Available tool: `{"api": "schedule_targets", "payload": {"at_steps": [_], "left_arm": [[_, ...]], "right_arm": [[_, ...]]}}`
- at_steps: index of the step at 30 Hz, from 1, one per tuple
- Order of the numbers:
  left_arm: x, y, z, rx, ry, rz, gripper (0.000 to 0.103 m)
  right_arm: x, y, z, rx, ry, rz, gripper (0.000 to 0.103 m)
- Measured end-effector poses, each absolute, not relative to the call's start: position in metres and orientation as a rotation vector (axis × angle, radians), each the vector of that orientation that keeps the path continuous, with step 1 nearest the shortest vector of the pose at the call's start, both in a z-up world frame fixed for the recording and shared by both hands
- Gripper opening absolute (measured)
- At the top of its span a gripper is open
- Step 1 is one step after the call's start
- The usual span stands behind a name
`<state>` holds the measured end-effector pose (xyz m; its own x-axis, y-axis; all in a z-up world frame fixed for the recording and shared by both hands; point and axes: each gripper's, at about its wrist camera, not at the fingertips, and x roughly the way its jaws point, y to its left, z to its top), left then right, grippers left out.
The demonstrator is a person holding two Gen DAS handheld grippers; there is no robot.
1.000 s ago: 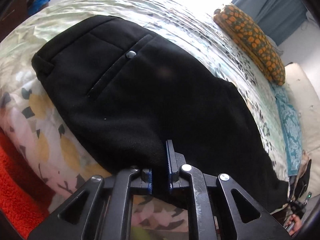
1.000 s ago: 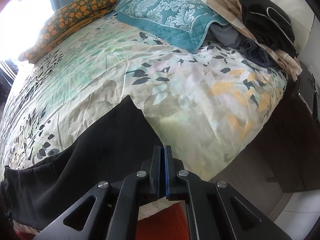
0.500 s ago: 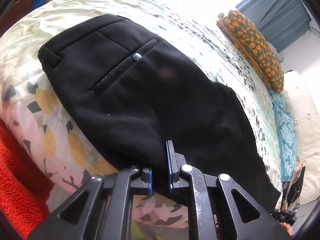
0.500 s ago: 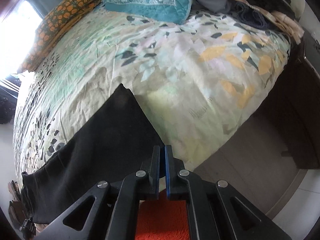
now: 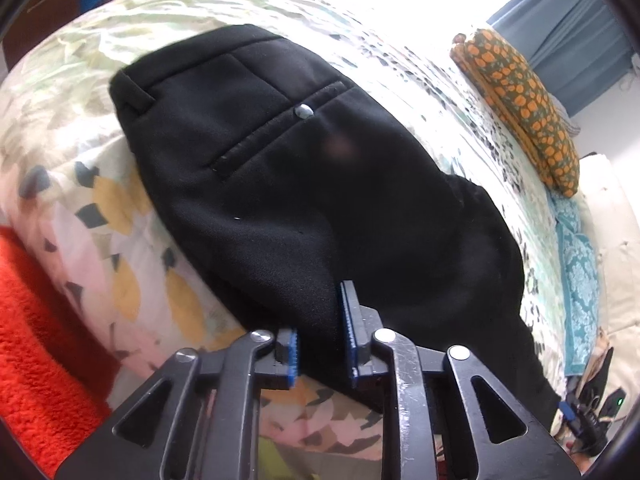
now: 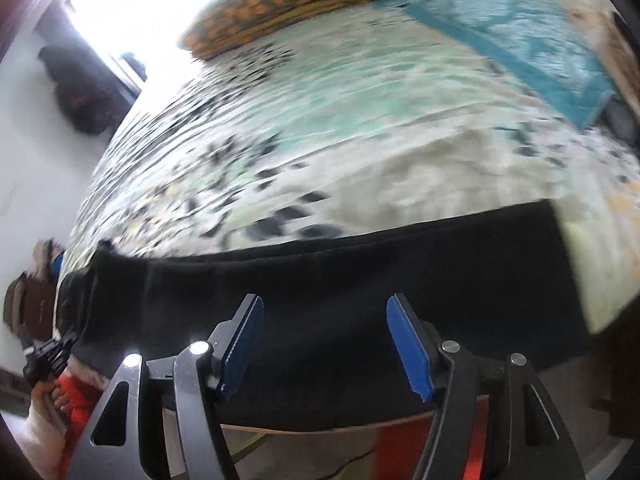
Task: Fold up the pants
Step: 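Open both grippers and lay the trousers flat on the duvet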
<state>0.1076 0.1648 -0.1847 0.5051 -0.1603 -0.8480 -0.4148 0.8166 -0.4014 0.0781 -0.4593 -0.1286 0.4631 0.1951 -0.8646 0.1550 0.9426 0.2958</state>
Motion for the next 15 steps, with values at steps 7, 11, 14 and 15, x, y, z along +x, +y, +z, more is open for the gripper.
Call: {"api": "schedule_targets", "payload": {"at_steps": [7, 11, 14, 15], "left_arm": [[0.073, 0.172, -0.127, -0.479, 0.847, 0.239, 0.057], [0.125, 0.160, -0.111, -0.360, 0.771, 0.034, 0.068], [0.175, 0.156, -0.136, -0.252, 0.863, -0.026, 0.068], [0.188, 0.157, -0.149, -0.217, 0.895, -0.004, 0.068]], "right_arm": [[0.118, -0.288, -0.168, 0.305, 1.107, 0.325, 0.064], [0.103, -0.256, -0.166, 0.248, 1.068, 0.351, 0.065], [0.096, -0.257, -0.159, 0.184, 1.051, 0.336, 0.066], [0.093, -0.261, -0.157, 0.184, 1.047, 0.321, 0.069]]}}
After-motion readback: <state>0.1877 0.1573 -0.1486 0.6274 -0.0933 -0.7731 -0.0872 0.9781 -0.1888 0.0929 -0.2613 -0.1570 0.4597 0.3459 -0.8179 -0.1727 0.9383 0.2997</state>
